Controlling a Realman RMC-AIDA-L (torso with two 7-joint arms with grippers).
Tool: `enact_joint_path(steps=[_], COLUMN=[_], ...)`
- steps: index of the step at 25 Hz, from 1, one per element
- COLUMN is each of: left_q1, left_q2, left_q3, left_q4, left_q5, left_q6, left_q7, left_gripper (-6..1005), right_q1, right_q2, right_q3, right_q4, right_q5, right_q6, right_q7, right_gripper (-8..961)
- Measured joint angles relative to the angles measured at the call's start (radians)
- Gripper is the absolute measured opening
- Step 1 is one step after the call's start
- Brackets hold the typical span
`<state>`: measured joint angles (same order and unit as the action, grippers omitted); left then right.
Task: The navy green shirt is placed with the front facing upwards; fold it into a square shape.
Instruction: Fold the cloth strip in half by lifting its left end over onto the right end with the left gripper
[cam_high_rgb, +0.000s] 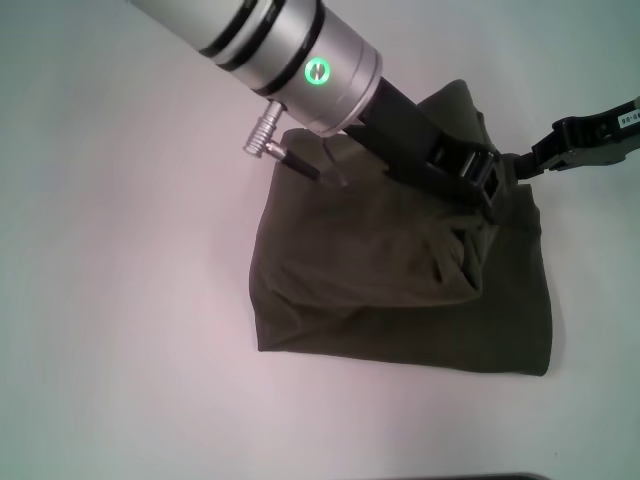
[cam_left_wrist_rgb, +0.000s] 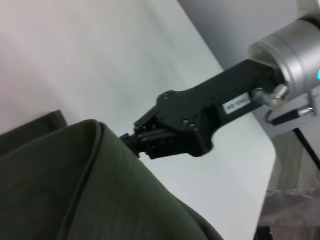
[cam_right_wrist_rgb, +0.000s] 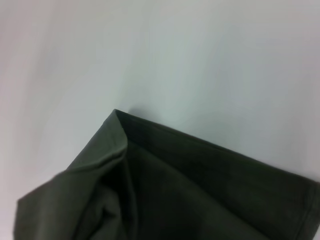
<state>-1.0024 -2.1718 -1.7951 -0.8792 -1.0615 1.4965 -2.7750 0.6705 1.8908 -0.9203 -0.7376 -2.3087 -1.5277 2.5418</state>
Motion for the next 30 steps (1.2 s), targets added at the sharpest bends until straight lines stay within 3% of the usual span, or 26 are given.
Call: enact_joint_path(steps=[8, 30], left_q1=[-0.059, -0.098], left_q2=[-0.003, -0.003], left_q3=[0.064, 0.149], left_q4=[0.110, 0.167], left_q5=[-0.006, -0.086], left_q6=[-0.106, -0.179], left_q7=[0.001, 0.013], left_gripper=[36, 44], right_q1=[0.001, 0.001], right_q2=[0.000, -0.002], right_q3=[0.000, 0.000], right_q4=[0.003, 0.007], right_q5=[0.000, -0.001], right_q6=[0.001, 0.008], right_q7=[0.000, 0.000], right_gripper=[-1, -1])
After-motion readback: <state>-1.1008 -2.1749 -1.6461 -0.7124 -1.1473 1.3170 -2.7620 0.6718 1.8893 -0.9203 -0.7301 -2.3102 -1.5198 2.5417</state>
